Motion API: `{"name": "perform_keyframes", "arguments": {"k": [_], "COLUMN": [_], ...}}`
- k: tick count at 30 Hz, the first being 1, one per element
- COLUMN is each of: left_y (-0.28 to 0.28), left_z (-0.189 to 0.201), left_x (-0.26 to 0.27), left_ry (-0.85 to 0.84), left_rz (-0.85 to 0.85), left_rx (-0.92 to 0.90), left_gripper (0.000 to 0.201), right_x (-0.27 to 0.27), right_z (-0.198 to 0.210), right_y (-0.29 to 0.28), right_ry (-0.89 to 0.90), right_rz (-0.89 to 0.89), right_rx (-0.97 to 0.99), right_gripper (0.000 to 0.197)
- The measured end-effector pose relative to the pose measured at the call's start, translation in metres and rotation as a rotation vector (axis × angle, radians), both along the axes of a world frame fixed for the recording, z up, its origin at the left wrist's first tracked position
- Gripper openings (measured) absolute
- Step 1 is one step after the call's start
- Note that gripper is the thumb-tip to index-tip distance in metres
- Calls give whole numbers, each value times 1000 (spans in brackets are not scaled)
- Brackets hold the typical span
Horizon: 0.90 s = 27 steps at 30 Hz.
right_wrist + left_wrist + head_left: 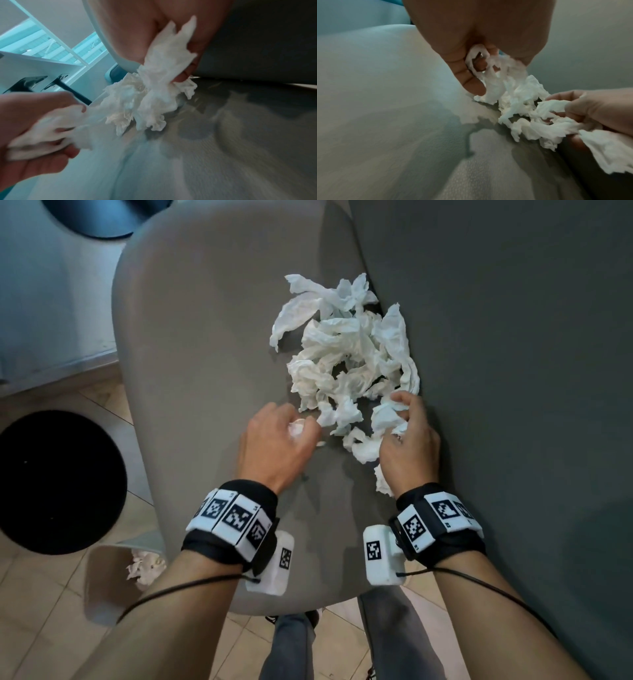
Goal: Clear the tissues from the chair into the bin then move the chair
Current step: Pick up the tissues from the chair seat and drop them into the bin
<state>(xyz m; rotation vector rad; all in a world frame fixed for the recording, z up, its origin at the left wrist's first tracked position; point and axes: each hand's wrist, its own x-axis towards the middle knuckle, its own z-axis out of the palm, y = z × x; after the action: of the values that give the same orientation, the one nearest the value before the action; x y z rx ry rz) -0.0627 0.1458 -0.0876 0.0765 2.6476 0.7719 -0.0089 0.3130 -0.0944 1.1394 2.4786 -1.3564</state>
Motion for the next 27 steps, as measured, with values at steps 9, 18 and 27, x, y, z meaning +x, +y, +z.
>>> {"name": "perform_keyframes", "arguments": {"k": [9, 18, 27], "left_y": [6, 47, 13], "left_z": [5, -21, -7], "left_x": [2, -11, 15], "left_ry": [-60, -162, -15], "left_rz": [-95, -316, -25], "left_rx": [140, -75, 67], "left_gripper": [19, 40, 23], "right_x": [-38, -26, -26], "right_z": [-12, -14, -21], "right_y": [4, 10, 7], "right_ry": [-155, -123, -243], "right_rz": [19, 12, 135], "right_rx": [102, 49, 89], "right_gripper": [49, 35, 19]}}
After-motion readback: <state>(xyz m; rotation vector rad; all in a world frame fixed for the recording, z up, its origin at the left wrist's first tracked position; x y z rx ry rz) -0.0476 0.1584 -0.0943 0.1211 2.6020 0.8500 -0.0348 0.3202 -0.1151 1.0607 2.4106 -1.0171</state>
